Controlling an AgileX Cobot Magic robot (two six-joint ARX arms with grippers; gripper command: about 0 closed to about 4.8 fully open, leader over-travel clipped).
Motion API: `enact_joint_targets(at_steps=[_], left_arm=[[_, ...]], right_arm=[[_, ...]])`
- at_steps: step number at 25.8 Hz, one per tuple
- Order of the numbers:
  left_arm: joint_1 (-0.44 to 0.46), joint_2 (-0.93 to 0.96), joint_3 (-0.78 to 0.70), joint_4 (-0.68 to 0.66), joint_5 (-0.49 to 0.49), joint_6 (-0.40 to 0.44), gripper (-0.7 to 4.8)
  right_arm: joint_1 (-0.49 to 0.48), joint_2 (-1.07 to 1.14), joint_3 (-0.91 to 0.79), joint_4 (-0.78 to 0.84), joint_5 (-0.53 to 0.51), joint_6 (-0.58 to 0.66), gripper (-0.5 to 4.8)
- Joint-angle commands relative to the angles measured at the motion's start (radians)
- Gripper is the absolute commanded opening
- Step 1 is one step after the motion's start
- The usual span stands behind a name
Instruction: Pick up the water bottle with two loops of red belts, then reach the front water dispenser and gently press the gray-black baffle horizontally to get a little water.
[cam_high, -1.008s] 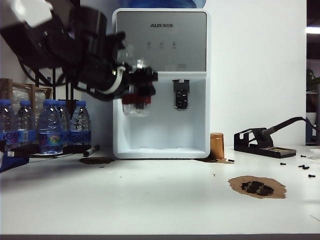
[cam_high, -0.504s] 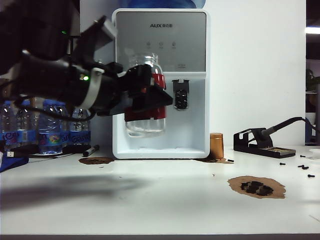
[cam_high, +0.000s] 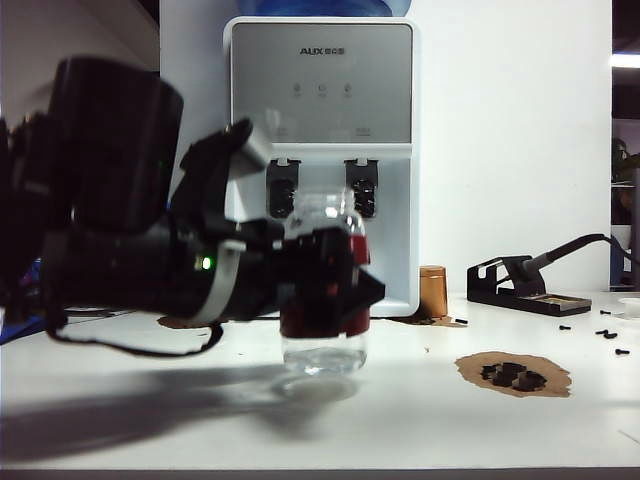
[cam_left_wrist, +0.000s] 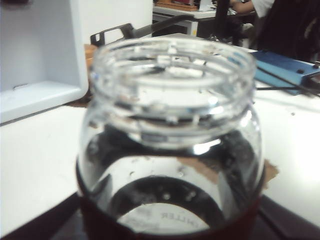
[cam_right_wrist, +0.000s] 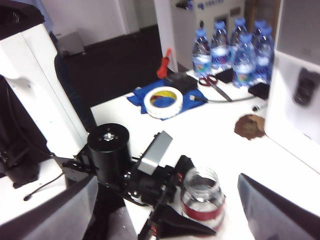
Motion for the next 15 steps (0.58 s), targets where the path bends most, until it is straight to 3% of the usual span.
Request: enact_joint_targets(at_steps=[1,2,9,15], left_arm=[[0.002,0.037,0.002,0.079,-0.011,0.008,-0.05],[0.002,0.045,0.002,0.080,-0.011,0.008,-0.05],[-0.003,0.117,0.002,0.103,-0.022,0.008,-0.05],[-0.002,0.206,0.002,0.113,-0.025,0.024,-0.05]], right_arm=[[0.003,-0.036,0.006,-0.026,0.155,-0.037,4.79],[0.003,-0.057,0.006,-0.035,0.204,-0.049,4.79],[0.003,-0.113,-0.023,-0.050,0.208,-0.058,4.79],[0.003,-0.240,-0.159,-0.050,0.220,-0.059,4.79]])
